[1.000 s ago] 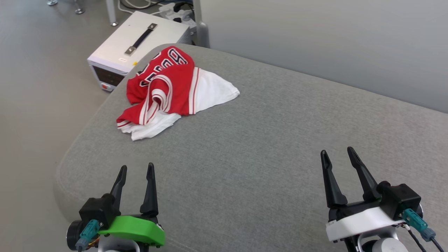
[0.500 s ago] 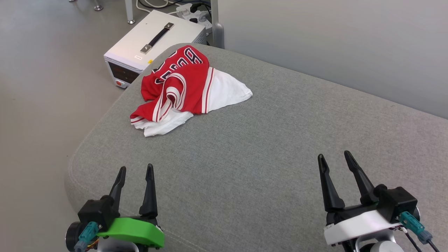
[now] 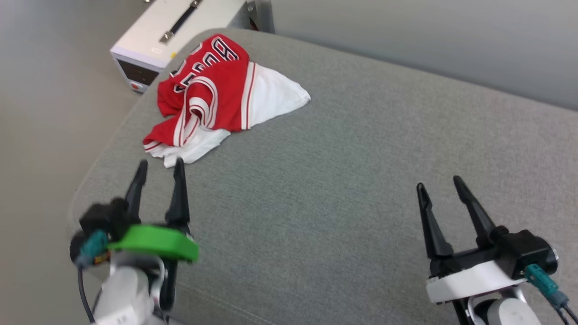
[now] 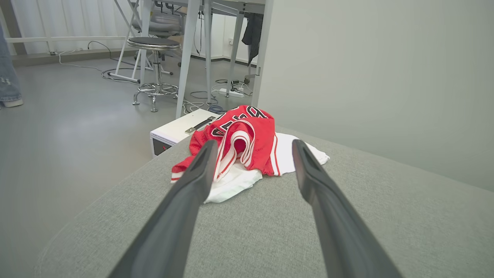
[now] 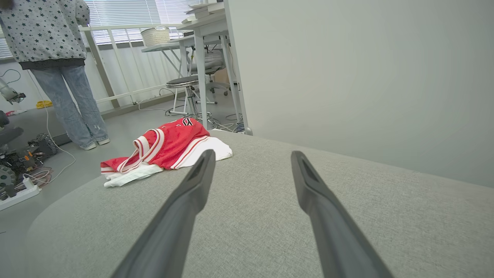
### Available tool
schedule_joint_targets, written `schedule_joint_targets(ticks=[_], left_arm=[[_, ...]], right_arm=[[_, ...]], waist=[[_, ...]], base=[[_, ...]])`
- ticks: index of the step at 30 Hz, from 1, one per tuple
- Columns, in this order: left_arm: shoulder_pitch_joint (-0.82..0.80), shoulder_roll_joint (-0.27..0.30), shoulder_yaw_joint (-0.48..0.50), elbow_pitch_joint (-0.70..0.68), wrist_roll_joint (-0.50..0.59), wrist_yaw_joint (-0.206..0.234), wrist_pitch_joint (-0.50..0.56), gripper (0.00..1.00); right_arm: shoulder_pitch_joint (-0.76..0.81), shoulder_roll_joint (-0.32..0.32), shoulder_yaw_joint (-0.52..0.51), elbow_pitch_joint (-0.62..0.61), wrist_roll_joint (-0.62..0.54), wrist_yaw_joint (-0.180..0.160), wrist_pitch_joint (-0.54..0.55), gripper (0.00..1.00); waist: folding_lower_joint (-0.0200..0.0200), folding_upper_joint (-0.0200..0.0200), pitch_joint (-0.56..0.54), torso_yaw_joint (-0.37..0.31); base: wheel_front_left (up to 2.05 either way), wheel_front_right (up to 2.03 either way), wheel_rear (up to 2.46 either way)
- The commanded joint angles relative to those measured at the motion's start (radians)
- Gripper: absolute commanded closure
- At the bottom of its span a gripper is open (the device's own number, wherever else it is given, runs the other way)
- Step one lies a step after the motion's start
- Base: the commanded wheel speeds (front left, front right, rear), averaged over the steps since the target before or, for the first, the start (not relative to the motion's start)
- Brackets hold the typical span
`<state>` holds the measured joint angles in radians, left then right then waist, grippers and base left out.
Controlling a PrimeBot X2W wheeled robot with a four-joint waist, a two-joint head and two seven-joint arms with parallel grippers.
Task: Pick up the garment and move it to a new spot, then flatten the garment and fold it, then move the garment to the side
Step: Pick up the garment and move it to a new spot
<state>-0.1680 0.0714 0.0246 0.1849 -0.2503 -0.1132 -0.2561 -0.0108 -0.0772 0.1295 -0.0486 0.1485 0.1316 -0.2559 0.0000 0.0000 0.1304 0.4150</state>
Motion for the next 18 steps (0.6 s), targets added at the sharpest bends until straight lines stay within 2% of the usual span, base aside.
schedule_joint_targets(ticks=[1, 5, 12, 18], left_arm=[[-0.059, 0.021, 0.0, 0.03, -0.019, -0.008, -0.005, 0.0], [-0.242, 0.113, -0.033, 0.14, -0.057, -0.015, 0.079, 0.0], [-0.528, 0.299, -0.117, 0.315, -0.199, -0.017, 0.442, 0.0], [-0.676, 0.402, -0.137, 0.435, -0.322, -0.017, 0.684, 0.0]], right_arm=[[-0.018, -0.013, -0.002, -0.015, -0.011, -0.001, -0.006, 0.0], [-0.038, -0.043, -0.003, -0.05, -0.021, -0.001, -0.006, 0.0], [-0.084, -0.073, 0.003, -0.114, -0.037, -0.001, -0.006, 0.0], [-0.118, -0.077, 0.012, -0.153, -0.048, -0.001, -0.006, 0.0]], waist=[[0.0, 0.0, 0.092, -0.059], [0.0, 0.0, 0.165, -0.098], [0.0, 0.0, 0.288, -0.175], [0.0, 0.0, 0.368, -0.229]], base=[[0.0, 0.0, 0.0], [0.0, 0.0, 0.0], [0.0, 0.0, 0.0], [0.0, 0.0, 0.0]])
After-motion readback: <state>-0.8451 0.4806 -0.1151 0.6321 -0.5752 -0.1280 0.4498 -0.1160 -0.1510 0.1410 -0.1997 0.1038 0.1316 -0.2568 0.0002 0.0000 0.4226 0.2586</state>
